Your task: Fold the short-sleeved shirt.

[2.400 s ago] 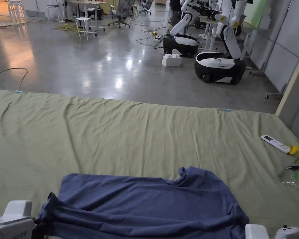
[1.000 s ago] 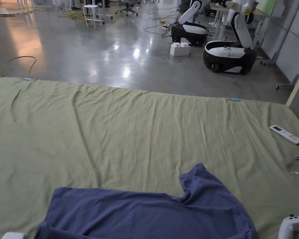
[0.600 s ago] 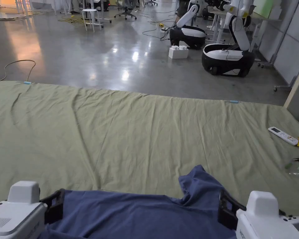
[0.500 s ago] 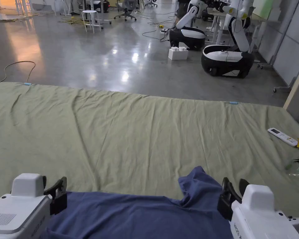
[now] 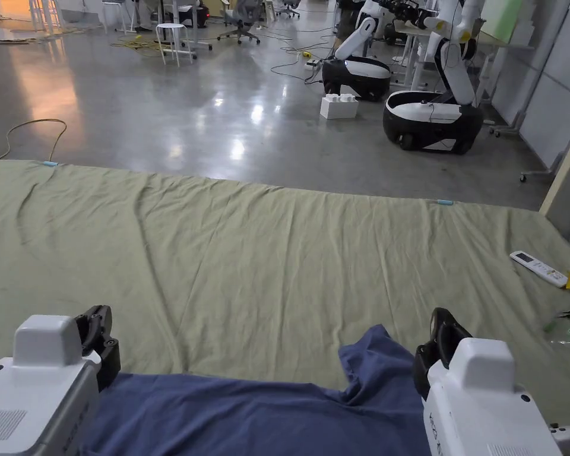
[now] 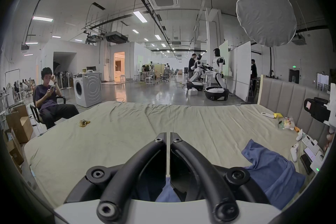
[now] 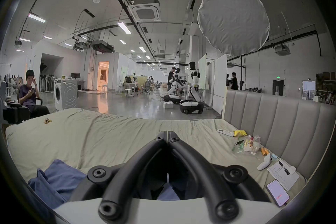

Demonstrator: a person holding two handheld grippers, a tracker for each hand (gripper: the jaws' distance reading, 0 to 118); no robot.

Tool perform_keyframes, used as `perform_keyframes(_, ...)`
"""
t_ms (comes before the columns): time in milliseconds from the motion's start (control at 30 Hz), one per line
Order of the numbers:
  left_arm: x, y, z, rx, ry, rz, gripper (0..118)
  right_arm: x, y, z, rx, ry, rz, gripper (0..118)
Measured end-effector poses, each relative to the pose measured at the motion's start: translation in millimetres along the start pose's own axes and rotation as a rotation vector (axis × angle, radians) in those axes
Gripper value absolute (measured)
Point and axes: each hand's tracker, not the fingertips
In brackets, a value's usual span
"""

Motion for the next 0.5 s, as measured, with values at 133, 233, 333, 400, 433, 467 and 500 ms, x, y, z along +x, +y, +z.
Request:
perform_keyframes(133,-23.3,-12.0,-23.6,-0.115,-0.022,0.020,3,4.3,-2.5,-2.9,-0.006,-0.001,0.003,0)
perform_keyframes(233,-41.5,-21.6,-53.0,-0.230,-0.015,0.051,3,6.2,-7.1,-7.5,-0.027,0.005,0.008,0)
perform_keyframes(333,-52.7,-35.1,-85.1,-0.353,0.023,0.055,3,7.1,-13.6,-12.4,-0.055,0.011,0.014,0)
perform_keyframes(400,-61.1,-46.6,-109.5,-0.427,0.030,0.078,5,8.2,-18.3,-15.5,-0.076,0.013,0.014,0)
perform_keyframes(433,-63.2,-48.6,-119.9,-0.491,0.010,0.098,13,8.5,-20.8,-17.2,-0.086,0.012,0.016,0)
perform_keyframes(467,-64.2,-50.5,-127.7,-0.534,-0.013,0.119,22,8.8,-23.3,-18.8,-0.097,0.011,0.022,0)
perform_keyframes(500,-64.8,-54.8,-137.9,-0.586,-0.027,0.130,39,9.2,-25.6,-20.4,-0.108,0.011,0.026,0)
